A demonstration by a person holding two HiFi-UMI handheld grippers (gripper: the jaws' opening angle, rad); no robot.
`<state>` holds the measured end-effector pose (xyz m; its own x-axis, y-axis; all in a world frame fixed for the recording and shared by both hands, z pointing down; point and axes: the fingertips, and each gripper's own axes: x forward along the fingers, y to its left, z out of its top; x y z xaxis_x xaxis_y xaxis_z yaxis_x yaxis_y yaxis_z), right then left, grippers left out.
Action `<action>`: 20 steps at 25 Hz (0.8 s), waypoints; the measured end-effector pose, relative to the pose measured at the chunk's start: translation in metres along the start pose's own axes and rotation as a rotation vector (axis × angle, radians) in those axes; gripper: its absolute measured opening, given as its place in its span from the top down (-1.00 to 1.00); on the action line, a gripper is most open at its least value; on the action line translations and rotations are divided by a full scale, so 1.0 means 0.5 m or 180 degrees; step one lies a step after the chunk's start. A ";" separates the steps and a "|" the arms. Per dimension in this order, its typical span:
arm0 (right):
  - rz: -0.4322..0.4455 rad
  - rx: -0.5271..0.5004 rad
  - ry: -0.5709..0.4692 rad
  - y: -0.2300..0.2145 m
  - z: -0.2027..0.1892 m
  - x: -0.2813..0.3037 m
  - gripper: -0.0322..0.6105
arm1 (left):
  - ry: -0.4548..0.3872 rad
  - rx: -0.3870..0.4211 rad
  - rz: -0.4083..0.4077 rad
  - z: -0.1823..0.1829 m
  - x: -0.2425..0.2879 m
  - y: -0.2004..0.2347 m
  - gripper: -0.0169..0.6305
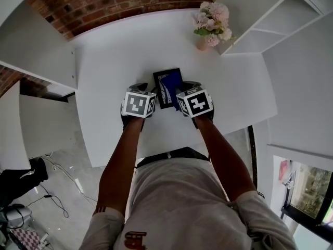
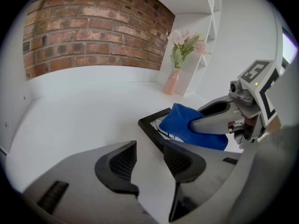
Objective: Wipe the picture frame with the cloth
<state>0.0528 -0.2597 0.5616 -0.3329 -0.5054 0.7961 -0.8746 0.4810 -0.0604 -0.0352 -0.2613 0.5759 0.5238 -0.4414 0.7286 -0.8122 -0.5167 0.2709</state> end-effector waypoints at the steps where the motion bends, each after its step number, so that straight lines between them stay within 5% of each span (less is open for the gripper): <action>1: -0.0027 0.0013 0.0004 -0.009 -0.002 -0.004 0.66 | 0.0001 0.0002 0.0000 0.000 0.000 0.000 0.41; 11: -0.0158 0.0121 -0.0070 -0.055 -0.019 -0.052 0.66 | -0.0008 -0.0001 0.0010 0.000 0.000 0.000 0.40; 20: 0.0288 0.0197 -0.0277 0.065 -0.008 -0.097 0.66 | -0.0032 -0.0024 0.0010 0.000 -0.001 0.000 0.40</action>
<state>0.0418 -0.2165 0.5236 -0.4383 -0.5234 0.7307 -0.8588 0.4838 -0.1686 -0.0355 -0.2611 0.5755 0.5238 -0.4502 0.7232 -0.8157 -0.5098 0.2734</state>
